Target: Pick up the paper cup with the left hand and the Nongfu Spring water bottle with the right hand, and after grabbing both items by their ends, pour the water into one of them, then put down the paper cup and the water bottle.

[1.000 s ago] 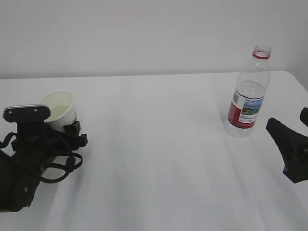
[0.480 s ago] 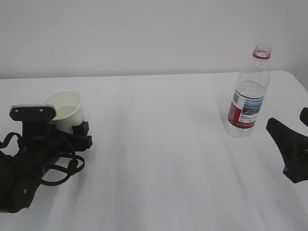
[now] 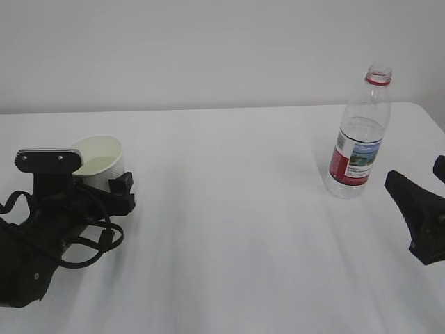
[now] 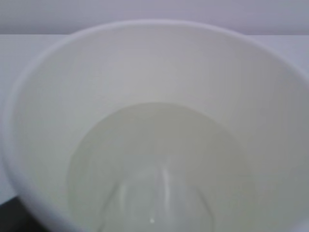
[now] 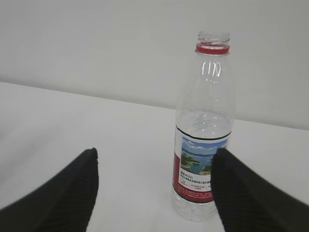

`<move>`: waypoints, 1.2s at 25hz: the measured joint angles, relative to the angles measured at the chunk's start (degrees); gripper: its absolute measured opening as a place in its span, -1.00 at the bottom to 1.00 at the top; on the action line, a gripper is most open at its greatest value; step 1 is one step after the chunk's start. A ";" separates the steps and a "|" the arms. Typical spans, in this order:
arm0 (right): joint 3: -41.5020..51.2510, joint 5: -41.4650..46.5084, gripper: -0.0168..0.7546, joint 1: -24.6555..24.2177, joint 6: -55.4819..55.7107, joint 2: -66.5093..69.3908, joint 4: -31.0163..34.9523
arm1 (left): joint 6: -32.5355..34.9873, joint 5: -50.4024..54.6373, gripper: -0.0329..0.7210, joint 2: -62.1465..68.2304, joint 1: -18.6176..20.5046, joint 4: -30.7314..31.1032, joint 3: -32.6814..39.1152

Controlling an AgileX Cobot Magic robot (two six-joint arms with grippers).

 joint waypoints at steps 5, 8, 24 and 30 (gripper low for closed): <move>0.00 0.00 0.48 0.00 0.00 0.00 -0.17 | 0.00 -0.02 0.73 0.00 0.00 0.00 0.00; 0.00 0.00 0.48 0.00 0.00 0.00 -0.26 | 0.00 -0.13 0.61 0.00 0.00 0.00 0.00; 0.00 0.00 0.48 0.00 0.38 0.00 -0.26 | -3.37 -0.25 0.92 0.00 0.00 3.19 0.00; 0.00 0.00 0.48 0.00 0.76 0.00 -0.26 | -3.50 -0.38 0.92 0.00 0.00 4.12 1.48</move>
